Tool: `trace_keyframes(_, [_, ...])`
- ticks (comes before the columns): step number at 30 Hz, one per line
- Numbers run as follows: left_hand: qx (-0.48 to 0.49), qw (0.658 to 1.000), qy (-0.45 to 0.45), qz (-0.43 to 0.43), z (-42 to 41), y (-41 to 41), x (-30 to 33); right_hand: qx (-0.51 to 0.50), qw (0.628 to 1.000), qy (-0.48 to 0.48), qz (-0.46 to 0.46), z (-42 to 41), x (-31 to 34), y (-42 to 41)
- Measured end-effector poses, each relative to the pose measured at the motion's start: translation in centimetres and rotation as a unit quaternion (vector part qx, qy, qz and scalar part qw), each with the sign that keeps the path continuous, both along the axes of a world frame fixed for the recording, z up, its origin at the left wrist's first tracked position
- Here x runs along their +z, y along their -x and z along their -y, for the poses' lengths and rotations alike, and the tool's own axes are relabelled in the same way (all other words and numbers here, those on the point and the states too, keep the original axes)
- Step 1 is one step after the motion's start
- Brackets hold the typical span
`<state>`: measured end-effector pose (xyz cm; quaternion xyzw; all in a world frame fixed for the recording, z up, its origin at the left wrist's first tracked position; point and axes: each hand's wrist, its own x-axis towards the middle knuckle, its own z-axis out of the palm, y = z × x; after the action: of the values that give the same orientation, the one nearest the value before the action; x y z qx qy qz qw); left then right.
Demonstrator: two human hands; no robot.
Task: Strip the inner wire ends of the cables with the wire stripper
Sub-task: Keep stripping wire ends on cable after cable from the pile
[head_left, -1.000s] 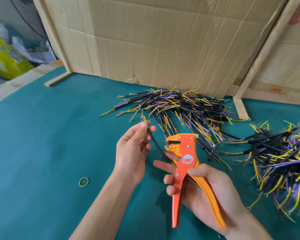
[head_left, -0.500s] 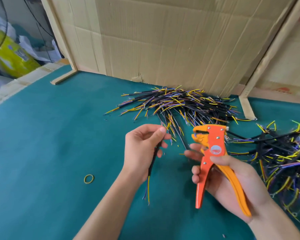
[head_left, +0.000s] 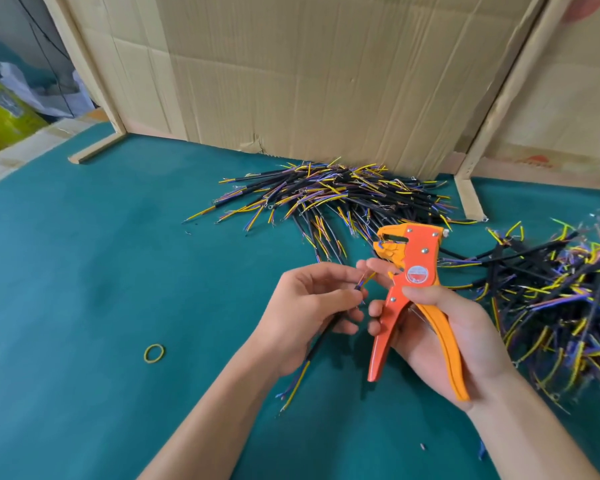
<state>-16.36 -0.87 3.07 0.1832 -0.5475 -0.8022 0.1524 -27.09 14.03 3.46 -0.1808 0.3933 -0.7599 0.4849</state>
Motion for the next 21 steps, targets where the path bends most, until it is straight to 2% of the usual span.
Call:
trace_keyframes(4, [-0.025,0.998,-0.055,-0.022,-0.1,0.0,-0.2,-0.009,1.000,-0.010,-0.006,0.1,0.2,0.0])
trace_keyframes(8, [-0.038,0.995,-0.068,-0.056,0.3,-0.1,-0.1,0.013,0.999,-0.038,-0.011,0.4,-0.1,-0.2])
trace_keyframes(13, [0.004,0.995,-0.080,-0.065,0.4,0.0,-0.2,0.027,0.999,-0.038,-0.002,0.6,-0.2,-0.5])
trace_keyframes(17, [0.079,0.996,0.010,-0.045,0.7,0.0,-0.2,-0.032,0.998,-0.042,0.023,0.1,0.2,0.3])
trace_keyframes(21, [0.169,0.976,0.136,-0.035,0.7,0.2,-0.7,-0.035,0.997,-0.051,0.044,-0.2,0.5,0.4])
